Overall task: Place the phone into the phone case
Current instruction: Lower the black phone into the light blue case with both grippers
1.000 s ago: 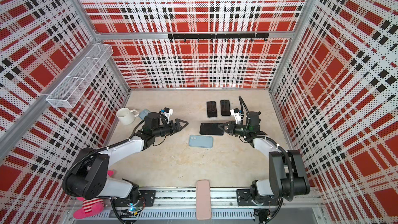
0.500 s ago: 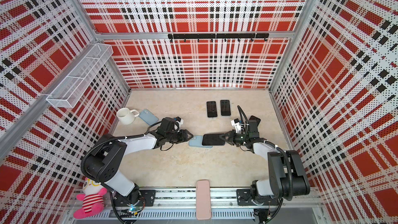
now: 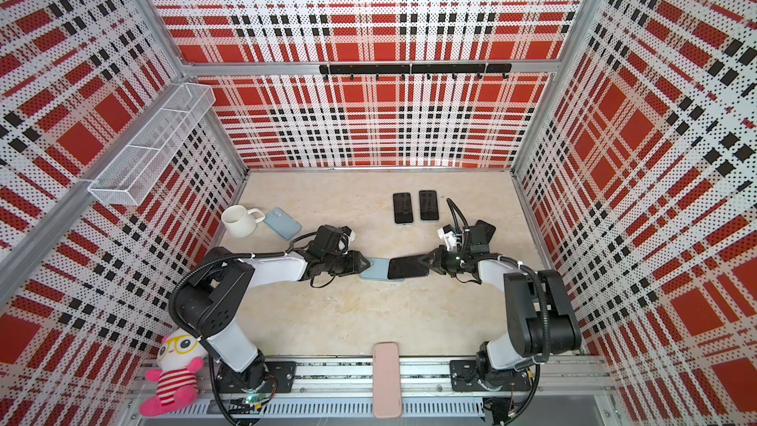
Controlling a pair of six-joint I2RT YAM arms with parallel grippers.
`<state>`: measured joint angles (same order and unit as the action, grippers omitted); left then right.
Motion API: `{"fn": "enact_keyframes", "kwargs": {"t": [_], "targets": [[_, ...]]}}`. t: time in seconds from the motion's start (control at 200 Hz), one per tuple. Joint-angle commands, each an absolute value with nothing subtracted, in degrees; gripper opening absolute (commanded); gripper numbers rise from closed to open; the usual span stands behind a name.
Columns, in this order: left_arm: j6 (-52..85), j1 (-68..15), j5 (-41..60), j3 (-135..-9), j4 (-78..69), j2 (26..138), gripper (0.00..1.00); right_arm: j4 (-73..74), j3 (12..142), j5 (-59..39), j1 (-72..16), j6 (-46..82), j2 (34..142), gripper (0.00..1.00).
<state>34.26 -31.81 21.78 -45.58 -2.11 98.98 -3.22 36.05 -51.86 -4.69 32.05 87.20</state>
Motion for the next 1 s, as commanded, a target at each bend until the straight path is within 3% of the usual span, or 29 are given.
{"fn": "enact_keyframes", "kwargs": {"t": [0.0,0.997], "targets": [[33.3,-32.4,21.3,-46.6,-0.4,100.5,0.47,-4.1,36.9,-51.3,-4.6,29.2,88.6,0.0],[48.0,-38.3,23.5,-39.1,-14.3,101.7,0.45,16.3,33.5,-50.9,-13.5,41.1,101.3,0.0]]}}
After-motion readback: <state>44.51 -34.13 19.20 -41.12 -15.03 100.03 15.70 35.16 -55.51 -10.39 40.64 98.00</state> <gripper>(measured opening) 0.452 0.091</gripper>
